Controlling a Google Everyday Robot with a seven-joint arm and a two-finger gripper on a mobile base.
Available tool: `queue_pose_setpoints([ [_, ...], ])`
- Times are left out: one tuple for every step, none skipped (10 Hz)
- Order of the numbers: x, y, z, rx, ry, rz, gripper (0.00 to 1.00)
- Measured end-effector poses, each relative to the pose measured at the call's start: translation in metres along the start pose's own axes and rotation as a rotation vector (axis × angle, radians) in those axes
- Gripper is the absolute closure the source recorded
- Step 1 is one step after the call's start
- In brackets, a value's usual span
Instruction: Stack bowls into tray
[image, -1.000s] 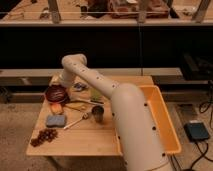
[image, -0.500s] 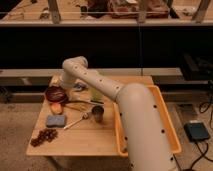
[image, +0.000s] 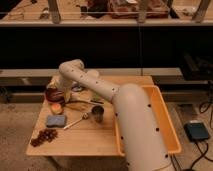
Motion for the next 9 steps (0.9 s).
queue_pose_setpoints([
  [-0.001, 0.001, 0.007, -0.002, -0.007, 0.015, 0.20],
  [0.000, 0.003, 0.013, -0.002, -0.012, 0.031, 0.20],
  [0.000, 0.005, 0.018, -0.003, -0.014, 0.043, 0.20],
  [0.000, 0.007, 0.022, -0.003, -0.014, 0.052, 0.20],
  [-0.001, 0.007, 0.026, -0.005, -0.012, 0.059, 0.20],
  [-0.001, 0.007, 0.029, -0.006, -0.010, 0.065, 0.20],
  [0.001, 0.010, 0.030, -0.006, -0.004, 0.079, 0.20],
  [0.003, 0.012, 0.032, -0.005, -0.002, 0.092, 0.21],
  [0.006, 0.013, 0.033, -0.001, -0.001, 0.103, 0.25],
])
